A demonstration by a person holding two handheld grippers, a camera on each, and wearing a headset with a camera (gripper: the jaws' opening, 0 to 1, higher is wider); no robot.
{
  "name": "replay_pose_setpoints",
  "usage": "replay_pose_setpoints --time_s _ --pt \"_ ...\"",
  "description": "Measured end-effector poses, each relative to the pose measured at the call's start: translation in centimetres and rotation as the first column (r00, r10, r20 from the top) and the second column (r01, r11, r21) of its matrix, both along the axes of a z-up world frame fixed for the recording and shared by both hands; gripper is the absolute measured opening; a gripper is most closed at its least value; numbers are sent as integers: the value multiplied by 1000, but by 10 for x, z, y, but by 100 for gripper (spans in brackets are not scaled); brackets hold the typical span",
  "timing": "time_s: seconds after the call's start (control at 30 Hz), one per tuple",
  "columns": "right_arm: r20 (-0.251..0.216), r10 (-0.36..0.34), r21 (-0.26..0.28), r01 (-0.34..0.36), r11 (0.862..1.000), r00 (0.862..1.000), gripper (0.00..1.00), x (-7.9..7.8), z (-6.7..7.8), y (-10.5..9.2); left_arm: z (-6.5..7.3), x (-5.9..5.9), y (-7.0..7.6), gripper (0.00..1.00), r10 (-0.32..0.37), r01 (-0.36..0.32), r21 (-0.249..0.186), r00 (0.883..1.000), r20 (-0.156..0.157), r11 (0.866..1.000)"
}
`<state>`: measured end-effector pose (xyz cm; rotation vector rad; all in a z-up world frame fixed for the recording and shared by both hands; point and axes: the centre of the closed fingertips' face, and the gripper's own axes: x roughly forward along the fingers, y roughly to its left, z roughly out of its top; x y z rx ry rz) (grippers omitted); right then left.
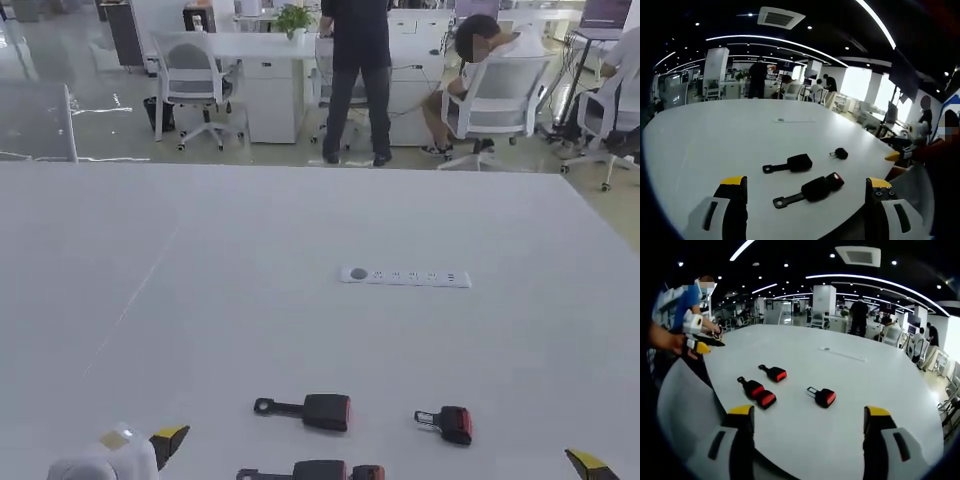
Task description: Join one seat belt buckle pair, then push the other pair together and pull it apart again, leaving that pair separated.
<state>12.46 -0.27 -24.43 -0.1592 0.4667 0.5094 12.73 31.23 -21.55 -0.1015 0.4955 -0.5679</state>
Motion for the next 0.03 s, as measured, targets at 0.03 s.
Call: replay_pose_setpoints --time_s 0.03 --pt "-3 -3 4 3 1000 1000 93 0 -1 0 1 -2 -1 100 0 0 1 1000 0 1000"
